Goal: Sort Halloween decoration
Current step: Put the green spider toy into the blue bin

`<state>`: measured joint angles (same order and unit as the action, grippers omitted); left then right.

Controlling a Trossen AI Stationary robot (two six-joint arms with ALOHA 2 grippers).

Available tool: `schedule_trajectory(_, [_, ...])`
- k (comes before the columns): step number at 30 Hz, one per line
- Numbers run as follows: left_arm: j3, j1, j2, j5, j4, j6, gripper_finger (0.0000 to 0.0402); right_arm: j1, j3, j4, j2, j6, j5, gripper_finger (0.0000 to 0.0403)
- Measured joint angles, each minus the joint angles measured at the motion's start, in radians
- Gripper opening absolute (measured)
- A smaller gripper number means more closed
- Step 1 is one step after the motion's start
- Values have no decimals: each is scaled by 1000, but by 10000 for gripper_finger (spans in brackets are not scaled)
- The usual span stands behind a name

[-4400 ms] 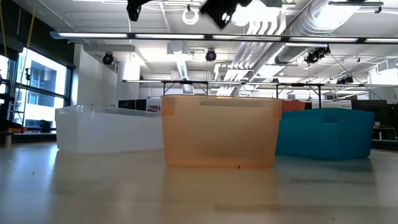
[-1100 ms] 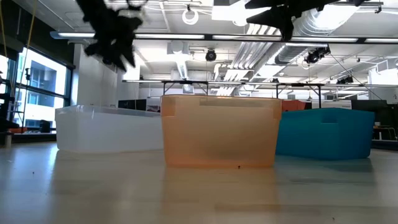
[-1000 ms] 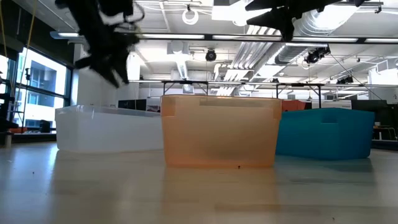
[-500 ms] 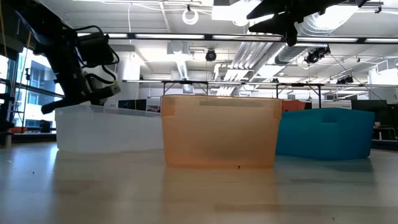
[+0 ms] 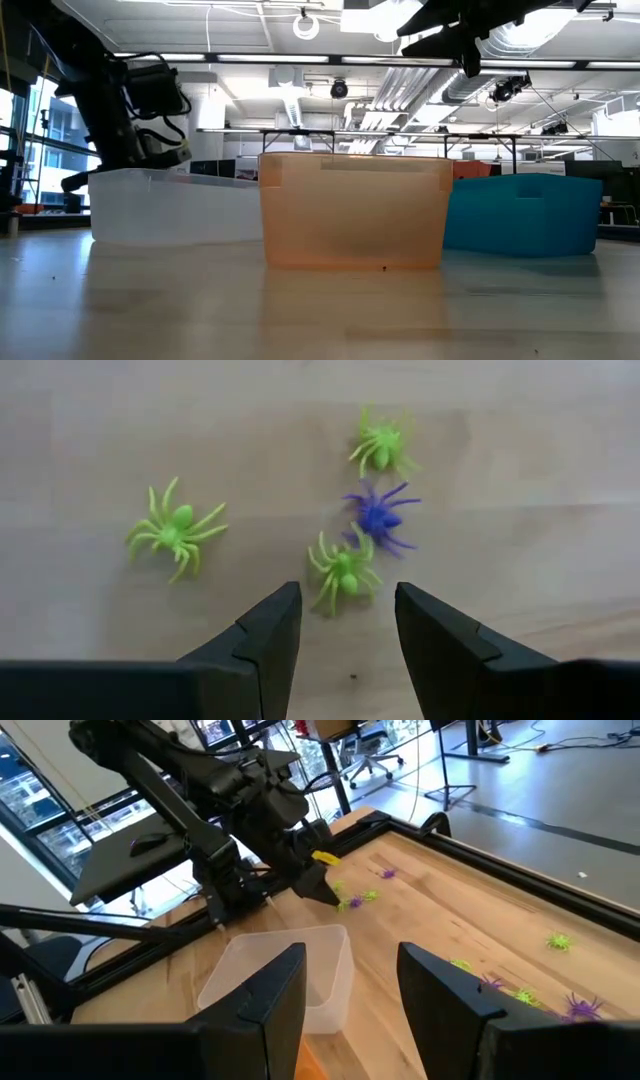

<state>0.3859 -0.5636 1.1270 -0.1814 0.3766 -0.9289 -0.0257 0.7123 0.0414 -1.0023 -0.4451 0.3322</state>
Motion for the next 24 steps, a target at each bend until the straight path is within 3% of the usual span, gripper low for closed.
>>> schedule_trajectory(8, [0,0,61,0,-57,10,140,0,0,0,0,0,0,154])
schedule_trajectory(15, [3,0,102,-12,-56,45,40,0,0,0,0,0,-1,154])
schedule_trajectory(18, [1,-1,80,19,-62,91,8,0,0,0,0,-1,-1,154])
schedule_trajectory(24, [0,2,-74,161,39,180,1,0,0,0,0,-1,-1,154])
